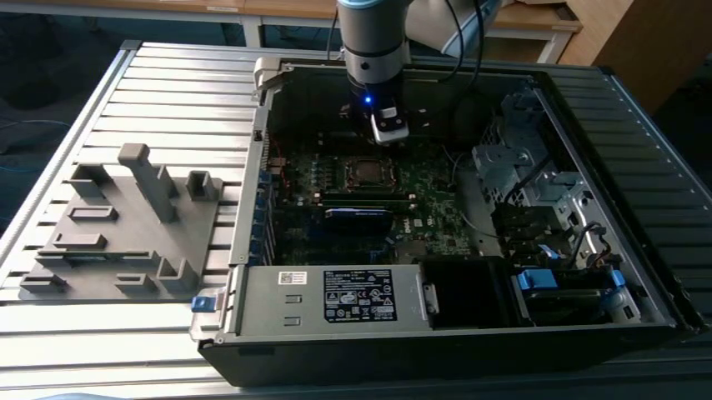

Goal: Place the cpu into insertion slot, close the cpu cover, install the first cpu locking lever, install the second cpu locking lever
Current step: 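Install the first cpu locking lever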

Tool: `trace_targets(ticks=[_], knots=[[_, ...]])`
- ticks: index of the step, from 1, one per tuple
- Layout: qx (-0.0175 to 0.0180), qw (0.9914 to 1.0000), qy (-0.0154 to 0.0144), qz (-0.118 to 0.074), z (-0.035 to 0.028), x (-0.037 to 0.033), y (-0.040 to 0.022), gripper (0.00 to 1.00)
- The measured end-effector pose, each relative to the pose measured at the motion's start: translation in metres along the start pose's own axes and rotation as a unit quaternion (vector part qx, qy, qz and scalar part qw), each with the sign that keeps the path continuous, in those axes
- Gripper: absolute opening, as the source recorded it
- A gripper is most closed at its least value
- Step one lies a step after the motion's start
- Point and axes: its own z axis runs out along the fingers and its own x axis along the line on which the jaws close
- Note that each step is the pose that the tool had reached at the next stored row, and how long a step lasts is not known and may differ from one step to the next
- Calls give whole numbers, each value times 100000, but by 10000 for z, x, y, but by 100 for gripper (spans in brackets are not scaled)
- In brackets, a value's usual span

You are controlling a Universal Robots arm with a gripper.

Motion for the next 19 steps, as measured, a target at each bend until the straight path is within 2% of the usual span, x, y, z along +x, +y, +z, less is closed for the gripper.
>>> trace_targets(ticks=[3,6,11,15,19], knots=[[228,99999,-456,-60,4,1,-1,11],[269,99996,-873,-79,11,2,-2,11],[252,99995,-947,-57,13,4,-3,11],[59,99996,-871,-14,14,2,-10,11],[55,99996,-877,-17,14,-6,-29,11]])
